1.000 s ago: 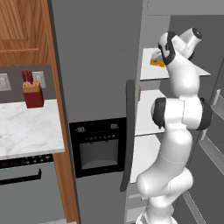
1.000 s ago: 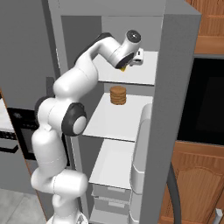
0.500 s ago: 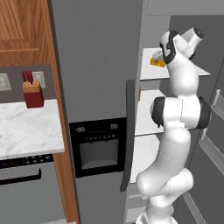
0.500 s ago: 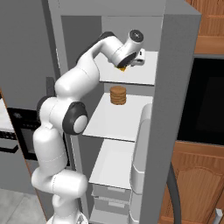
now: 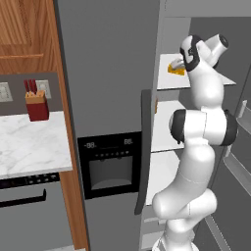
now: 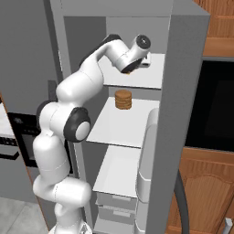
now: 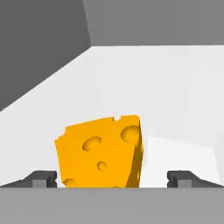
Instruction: Pick the cheese from the fridge and the cheese grater from the cabinet and place them next to the salad bowl.
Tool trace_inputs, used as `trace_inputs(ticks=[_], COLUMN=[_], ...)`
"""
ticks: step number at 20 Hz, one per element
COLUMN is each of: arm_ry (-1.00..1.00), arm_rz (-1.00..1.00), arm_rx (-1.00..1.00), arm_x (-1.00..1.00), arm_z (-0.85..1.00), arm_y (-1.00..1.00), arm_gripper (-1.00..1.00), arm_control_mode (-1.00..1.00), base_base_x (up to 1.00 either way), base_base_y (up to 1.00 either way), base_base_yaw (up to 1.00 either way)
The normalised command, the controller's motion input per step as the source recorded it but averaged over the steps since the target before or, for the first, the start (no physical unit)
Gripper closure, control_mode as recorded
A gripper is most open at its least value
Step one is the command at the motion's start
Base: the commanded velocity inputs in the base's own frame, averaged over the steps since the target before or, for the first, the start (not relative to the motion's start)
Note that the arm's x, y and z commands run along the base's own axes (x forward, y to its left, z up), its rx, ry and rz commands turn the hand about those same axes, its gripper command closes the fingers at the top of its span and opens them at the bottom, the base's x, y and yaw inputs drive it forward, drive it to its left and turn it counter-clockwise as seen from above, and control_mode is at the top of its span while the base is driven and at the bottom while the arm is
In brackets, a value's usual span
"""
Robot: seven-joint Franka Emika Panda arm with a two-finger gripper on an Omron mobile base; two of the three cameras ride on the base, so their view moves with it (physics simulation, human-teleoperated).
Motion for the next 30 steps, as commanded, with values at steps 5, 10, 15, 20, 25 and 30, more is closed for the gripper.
trace_inputs(ticks=[5, 10, 15, 20, 25, 30], arm_ry=[-0.03, 0.0, 0.01, 0.01, -0.02, -0.11], arm_rz=[0.1, 0.07, 0.03, 0.01, 0.01, 0.0], arm_rx=[0.0, -0.05, -0.08, -0.1, -0.05, 0.0], arm_x=[0.03, 0.0, 0.03, 0.05, -0.2, -0.64], arm_z=[-0.15, -0.27, -0.35, -0.38, -0.36, -0.36], arm_y=[0.19, 0.11, 0.19, 0.17, 0.06, -0.06], arm_gripper=[-1.0, 1.0, 1.0, 1.0, 1.0, 1.0], arm_control_mode=[-1.0, -1.0, -1.0, -1.0, -1.0, -1.0], base_base_x=[0.0, 0.0, 0.0, 0.0, 0.0, 0.0], base_base_y=[0.0, 0.0, 0.0, 0.0, 0.0, 0.0], base_base_yaw=[0.0, 0.0, 0.0, 0.0, 0.0, 0.0])
